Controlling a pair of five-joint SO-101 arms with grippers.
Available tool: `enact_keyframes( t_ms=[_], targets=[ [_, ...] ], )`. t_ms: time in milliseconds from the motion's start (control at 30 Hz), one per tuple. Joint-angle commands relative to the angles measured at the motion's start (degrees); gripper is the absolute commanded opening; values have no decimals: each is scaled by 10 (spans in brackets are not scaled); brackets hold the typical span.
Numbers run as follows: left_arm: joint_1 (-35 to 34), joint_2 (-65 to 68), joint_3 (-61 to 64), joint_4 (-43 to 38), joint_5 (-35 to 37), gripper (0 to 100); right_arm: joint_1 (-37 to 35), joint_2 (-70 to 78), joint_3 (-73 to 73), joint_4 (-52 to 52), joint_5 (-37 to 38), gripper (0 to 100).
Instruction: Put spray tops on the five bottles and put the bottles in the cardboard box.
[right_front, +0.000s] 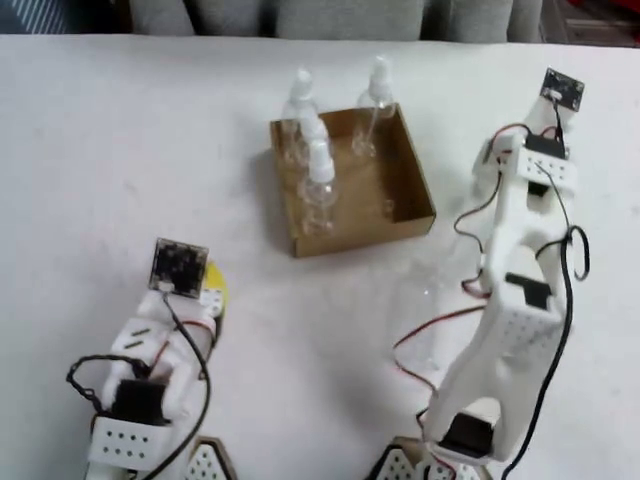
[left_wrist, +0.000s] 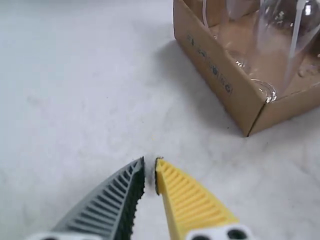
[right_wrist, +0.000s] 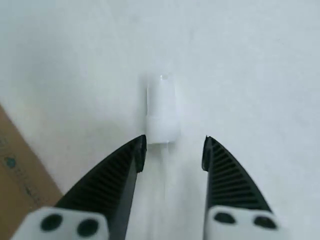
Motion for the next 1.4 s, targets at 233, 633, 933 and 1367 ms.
enact_keyframes(
  t_ms=[233,633,933,1367],
  targets=[
    [6,-1,-2,-19,-5,60,-34,157,-287,95,-56,138],
    [6,-1,-2,-15,-5,61,-37,288,-457,171,-52,126],
    [22,-3,-3,-12,-1,57,-14,298,-551,288,-39,17],
    [167,55,-236,116,38,57,144,297,-687,432,90,15]
  ],
)
